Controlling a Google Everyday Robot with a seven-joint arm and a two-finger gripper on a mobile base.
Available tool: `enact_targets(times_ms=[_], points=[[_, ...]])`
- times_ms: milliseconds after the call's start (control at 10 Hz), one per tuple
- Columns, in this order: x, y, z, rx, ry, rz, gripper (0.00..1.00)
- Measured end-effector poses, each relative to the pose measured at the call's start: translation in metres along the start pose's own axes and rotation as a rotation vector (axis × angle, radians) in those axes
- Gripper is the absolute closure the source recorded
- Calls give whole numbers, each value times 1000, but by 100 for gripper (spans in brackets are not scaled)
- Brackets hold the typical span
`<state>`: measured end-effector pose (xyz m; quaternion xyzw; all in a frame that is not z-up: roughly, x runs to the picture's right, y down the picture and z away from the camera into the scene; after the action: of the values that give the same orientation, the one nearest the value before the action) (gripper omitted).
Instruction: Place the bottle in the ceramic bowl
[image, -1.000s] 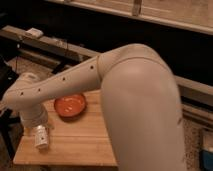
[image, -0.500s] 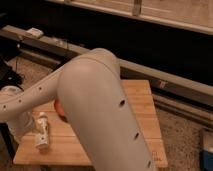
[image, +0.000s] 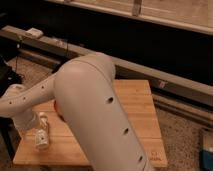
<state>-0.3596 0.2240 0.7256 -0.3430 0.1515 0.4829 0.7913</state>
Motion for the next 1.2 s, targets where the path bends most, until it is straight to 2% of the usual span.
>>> enact_targets(times_ms=[300, 800, 1000, 1100, 1200], points=[[-4, -6, 21, 17, 22, 8, 35], [0, -15, 54, 53, 87, 2, 37], [1, -17, 60, 63, 109, 0, 53], [1, -16, 62, 63, 135, 2, 66], [0, -18, 62, 60, 141, 4, 75]])
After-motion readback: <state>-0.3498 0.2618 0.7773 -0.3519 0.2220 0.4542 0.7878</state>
